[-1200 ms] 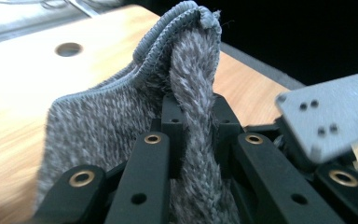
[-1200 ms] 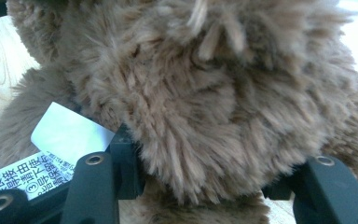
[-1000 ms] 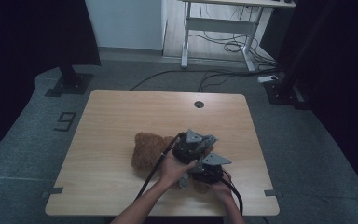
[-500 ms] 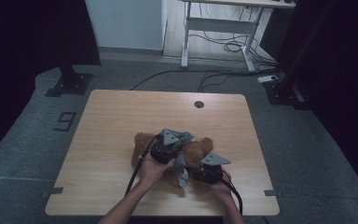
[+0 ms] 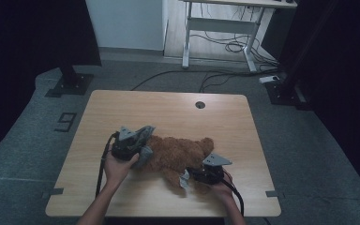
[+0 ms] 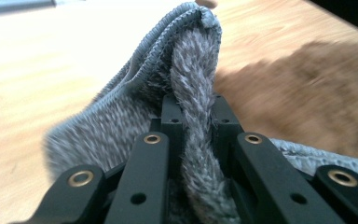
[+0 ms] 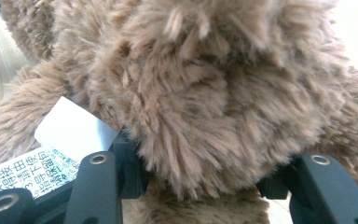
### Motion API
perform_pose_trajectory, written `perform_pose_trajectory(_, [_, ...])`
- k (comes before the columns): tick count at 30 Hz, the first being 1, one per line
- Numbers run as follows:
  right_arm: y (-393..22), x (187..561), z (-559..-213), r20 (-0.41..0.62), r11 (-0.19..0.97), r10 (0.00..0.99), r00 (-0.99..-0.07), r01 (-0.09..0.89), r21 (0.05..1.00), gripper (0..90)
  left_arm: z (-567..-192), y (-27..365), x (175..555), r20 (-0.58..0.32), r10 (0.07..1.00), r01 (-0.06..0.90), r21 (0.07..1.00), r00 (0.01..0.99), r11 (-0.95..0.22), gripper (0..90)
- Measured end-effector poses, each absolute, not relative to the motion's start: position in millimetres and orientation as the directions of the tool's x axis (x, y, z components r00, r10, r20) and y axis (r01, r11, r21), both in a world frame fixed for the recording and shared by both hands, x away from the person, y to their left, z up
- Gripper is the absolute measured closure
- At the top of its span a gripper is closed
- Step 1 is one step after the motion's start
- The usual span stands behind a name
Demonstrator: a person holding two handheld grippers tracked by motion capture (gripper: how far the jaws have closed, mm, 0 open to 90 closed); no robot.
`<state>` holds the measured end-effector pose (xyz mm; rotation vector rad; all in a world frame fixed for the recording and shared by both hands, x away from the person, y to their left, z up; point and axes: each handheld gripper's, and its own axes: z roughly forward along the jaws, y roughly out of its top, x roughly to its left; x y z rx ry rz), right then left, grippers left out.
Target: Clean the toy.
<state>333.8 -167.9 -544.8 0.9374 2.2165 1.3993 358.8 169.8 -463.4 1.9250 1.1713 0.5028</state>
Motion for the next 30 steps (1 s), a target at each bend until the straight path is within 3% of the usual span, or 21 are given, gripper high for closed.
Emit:
perform_pose_trajectory(9, [-169, 335, -545, 0.06, 0.279, 0.701, -0.71, 0.352, 0.893, 46.2, -523, 192, 358, -0.182, 0.883, 0.67, 0.72, 0.434, -0.181, 79.5])
perform_pose_trajectory(15, [-167, 341, -545, 0.026, 0.287, 0.73, -0.683, 0.341, 0.895, 47.4, -527, 181, 366, -0.192, 0.88, 0.675, 0.716, 0.435, -0.178, 79.7])
perform_pose_trajectory(21, [-172, 350, -546, 0.021, 0.282, 0.736, -0.677, 0.335, 0.899, 47.2, -509, 189, 373, -0.219, 0.872, 0.667, 0.73, 0.438, -0.151, 79.1])
perform_pose_trajectory(25, [-172, 350, -545, -0.004, 0.301, 0.733, -0.68, 0.319, 0.899, 46.8, -473, 194, 368, -0.221, 0.859, 0.601, 0.79, 0.462, -0.119, 79.0])
perform_pose_trajectory(30, [-173, 354, -544, -0.017, 0.308, 0.74, -0.672, 0.316, 0.897, 45.9, -433, 161, 373, -0.157, 0.824, 0.513, 0.839, 0.545, -0.18, 78.8])
